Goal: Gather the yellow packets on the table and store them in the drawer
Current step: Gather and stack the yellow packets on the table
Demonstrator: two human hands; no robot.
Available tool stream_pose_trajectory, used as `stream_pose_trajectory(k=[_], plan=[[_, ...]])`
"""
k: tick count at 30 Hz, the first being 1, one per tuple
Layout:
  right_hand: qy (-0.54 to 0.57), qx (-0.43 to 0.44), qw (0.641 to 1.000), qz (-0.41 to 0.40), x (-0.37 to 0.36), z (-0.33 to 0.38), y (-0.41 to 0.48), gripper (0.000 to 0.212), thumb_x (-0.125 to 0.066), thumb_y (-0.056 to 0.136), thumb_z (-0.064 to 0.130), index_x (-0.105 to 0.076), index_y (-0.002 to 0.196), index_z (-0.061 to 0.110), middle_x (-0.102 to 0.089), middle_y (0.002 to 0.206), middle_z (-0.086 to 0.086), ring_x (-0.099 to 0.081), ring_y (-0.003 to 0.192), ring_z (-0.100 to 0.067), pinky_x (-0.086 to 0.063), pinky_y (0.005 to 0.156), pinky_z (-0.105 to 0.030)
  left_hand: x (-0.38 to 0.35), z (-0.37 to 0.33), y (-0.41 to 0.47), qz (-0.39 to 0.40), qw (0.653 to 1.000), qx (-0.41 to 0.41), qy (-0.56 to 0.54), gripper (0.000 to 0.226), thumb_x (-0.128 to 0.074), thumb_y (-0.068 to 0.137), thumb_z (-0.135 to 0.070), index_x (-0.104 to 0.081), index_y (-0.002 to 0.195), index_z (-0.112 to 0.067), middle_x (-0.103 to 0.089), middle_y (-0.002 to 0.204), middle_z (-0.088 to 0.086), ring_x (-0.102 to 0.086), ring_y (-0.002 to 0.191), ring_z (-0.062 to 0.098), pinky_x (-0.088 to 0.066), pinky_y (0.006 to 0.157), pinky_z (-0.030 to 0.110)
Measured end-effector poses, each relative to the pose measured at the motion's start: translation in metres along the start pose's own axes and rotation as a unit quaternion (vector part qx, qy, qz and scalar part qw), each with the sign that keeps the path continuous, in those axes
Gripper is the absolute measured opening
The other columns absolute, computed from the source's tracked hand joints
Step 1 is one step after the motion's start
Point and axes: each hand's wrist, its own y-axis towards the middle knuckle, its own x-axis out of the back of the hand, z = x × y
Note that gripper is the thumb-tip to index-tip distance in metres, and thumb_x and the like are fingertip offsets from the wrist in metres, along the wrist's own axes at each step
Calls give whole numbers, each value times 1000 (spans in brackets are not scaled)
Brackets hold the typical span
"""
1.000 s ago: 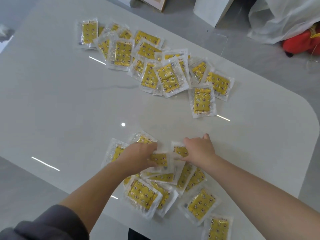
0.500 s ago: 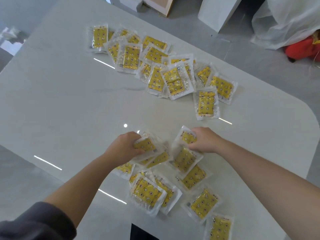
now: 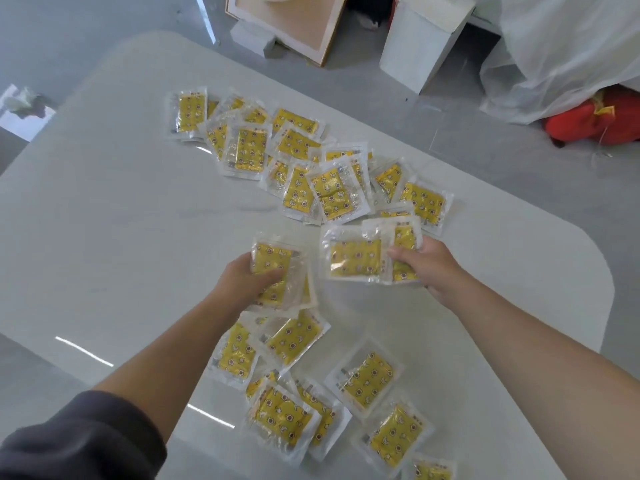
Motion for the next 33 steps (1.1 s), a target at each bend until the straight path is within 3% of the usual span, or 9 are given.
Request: stream_pose_trajectory(k=[5,8,10,13,15,18,21,27,33], plan=[[86,-42,989,-114,52,2,18,22,-77,76,27,-69,95,21,-74,100,-5,-69,98,-27,-50,95,-52,-75,-49,24,53,997,-15,-48,12,-70,86,-15,-63,92,-22,-71,98,8,-70,88,27,-56,87,48],[136,-48,977,-158,81,6,32,25,-79,73,29,-67,93,21,-73,102,-6,-69,91,-25,-55,80,-39,-121,-78,50,55,995,-28,-82,13,-70,85,-18,-64,97,-19,-71,103,11,-68,99,32,-53,90,53],[117,-65,980,-145,92,3,44,34,-79,68,38,-66,94,21,-71,105,-7,-66,90,-24,-53,77,-36,-143,-90,67,21,997,-30,-67,25,-70,84,-24,-63,106,-15,-69,100,9,-66,93,29,-55,87,44],[-92,-147,982,-80,91,-12,49,42,-64,85,49,-57,105,13,-63,93,-7,-65,75,-23,-57,71,-37,-150,-87,76,-79,995,-12,62,48,-68,85,-32,-51,124,-10,-60,107,5,-60,95,23,-50,76,32],[-286,-168,941,-69,82,-27,43,51,-51,87,59,-58,102,11,-66,91,-7,-66,70,-24,-55,68,-33,-138,-72,65,-110,986,-20,122,38,-65,86,-31,-50,116,-13,-57,101,1,-56,84,17,-42,60,26],[-469,-83,876,-81,59,-41,21,33,-42,90,48,-55,86,17,-64,90,-4,-63,83,-27,-45,67,-29,-112,-33,42,-97,969,-61,220,18,-64,86,-28,-55,99,-18,-56,86,-7,-54,76,14,-38,58,24],[-505,-3,863,-10,20,-48,-9,17,-43,93,31,-52,85,20,-60,86,2,-57,80,-22,-40,63,-29,-80,12,12,-74,950,-78,293,10,-63,85,-25,-56,92,-21,-56,89,-8,-57,77,15,-39,57,21],[-504,44,856,103,-64,-63,-38,12,-48,93,30,-55,100,23,-63,102,4,-59,89,-18,-47,71,-30,-31,72,-15,-140,932,-25,334,45,-71,82,-32,-52,120,-18,-47,125,2,-49,110,21,-46,87,34],[-416,25,907,59,-143,-63,-41,54,-65,85,45,-44,126,18,-55,120,-1,-58,104,-21,-49,78,-34,2,101,-13,-105,885,-78,447,77,-74,75,-46,-37,139,-23,-40,138,2,-40,127,25,-37,100,42]])
